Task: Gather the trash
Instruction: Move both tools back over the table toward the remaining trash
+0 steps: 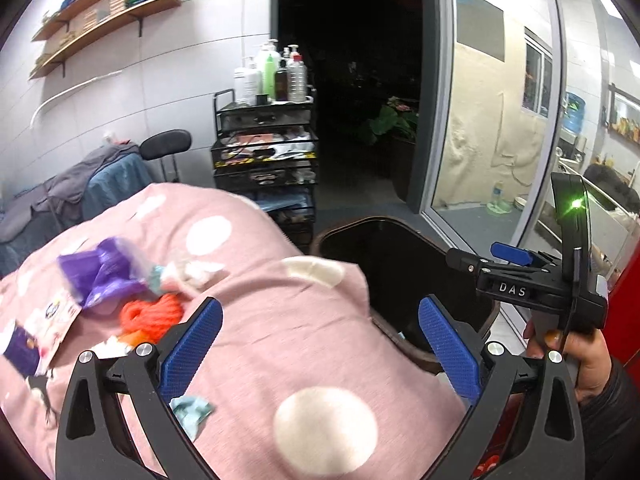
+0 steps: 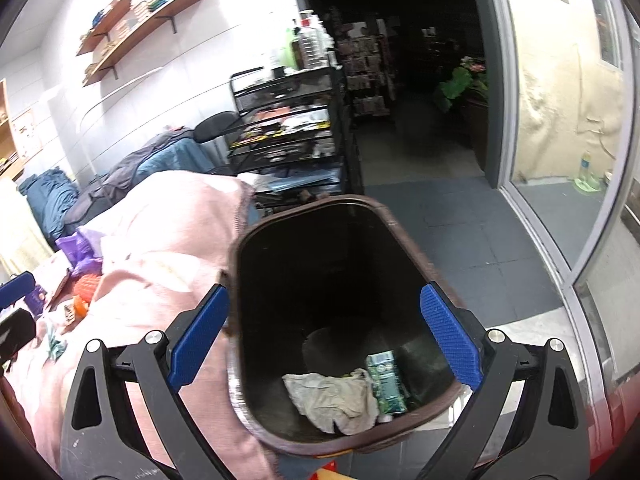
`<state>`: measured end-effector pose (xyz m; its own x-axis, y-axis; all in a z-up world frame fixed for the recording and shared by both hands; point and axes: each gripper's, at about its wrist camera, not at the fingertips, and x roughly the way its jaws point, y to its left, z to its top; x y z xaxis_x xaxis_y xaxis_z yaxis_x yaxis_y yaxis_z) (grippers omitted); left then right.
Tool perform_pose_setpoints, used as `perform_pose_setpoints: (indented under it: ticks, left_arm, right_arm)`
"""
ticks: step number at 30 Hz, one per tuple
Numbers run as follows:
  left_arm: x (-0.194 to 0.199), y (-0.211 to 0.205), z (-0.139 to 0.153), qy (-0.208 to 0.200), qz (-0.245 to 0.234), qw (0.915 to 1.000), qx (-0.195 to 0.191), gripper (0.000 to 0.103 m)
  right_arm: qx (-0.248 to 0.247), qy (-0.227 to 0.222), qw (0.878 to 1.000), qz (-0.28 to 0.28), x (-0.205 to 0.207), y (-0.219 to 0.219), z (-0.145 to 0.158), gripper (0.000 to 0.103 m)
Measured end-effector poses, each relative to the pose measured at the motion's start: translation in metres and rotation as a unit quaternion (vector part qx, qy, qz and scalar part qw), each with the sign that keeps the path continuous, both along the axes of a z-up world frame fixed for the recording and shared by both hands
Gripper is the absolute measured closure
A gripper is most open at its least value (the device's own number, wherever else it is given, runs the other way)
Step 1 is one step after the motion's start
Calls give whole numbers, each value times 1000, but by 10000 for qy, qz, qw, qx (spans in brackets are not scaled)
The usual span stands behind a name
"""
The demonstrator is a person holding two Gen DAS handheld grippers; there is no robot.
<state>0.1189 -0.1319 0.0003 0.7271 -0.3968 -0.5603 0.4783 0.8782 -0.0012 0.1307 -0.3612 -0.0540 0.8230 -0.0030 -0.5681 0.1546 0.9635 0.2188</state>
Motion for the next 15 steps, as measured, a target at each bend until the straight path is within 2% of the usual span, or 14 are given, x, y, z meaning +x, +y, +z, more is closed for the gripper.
perform_pose_setpoints:
  ticks: [9,15]
  left_arm:
    - [-10,67,-8,95,736,9968,-298,6]
    - [-15,129,-15,270,1427,9879,-538,6]
  right_arm:
    - [-15,-4,9976,689,10,52,5,8]
    - [-47,51,9938,1106,18,89,7,7]
